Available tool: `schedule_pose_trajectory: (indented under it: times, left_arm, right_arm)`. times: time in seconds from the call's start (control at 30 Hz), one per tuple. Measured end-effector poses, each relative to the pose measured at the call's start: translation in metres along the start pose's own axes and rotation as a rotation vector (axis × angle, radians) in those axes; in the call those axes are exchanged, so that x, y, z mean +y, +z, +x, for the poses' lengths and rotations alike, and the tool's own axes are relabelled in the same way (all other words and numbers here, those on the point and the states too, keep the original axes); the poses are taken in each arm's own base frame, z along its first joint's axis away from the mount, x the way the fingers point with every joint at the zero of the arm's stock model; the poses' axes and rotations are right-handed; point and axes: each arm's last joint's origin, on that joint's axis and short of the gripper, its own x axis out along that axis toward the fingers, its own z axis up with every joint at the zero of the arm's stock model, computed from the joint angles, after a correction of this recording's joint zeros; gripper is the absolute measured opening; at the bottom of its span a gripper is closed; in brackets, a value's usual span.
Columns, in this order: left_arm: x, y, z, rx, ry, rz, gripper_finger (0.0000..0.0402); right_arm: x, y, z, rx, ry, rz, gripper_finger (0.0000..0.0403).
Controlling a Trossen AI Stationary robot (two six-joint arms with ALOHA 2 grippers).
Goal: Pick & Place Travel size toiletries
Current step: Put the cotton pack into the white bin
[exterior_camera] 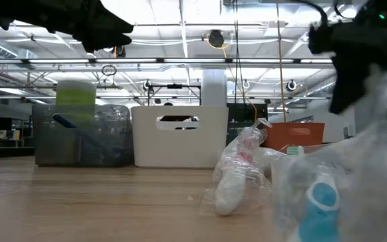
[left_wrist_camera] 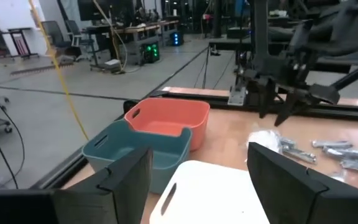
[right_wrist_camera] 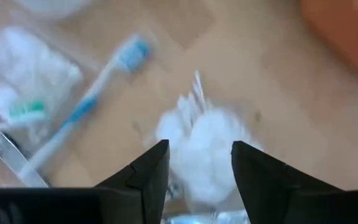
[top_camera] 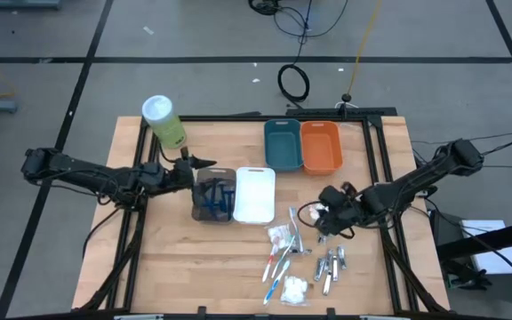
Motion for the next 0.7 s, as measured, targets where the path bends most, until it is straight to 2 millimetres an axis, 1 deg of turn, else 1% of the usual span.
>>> schedule_pose_trajectory:
  times: [0.1,0.27,0.5,0.6,0.7]
  left_arm:
    - [0.0,-0.003,0.0,0.027,-0.001,0.018,0.026]
    - [0.001,-0.005,0.0,0.052,0.004,0.022,0.026]
    - [0.001,-0.007,0.0,0.067,0.005,0.004,0.026]
    - [0.001,-0.008,0.0,0.077,0.005,0.005,0.026]
    - [0.001,-0.009,0.0,0.083,0.005,-0.004,0.026]
  right_arm:
    - [-0.003,-0.009,0.009,0.081,0.012,0.041,0.0161]
    - [-0.008,-0.02,0.024,0.13,0.06,0.094,0.0161]
    - [-0.023,-0.036,0.045,0.175,0.052,0.146,0.0158]
    - [-0.026,-0.041,0.049,0.189,0.062,0.173,0.0143]
    - [-0.027,-0.042,0.05,0.192,0.061,0.184,0.0117]
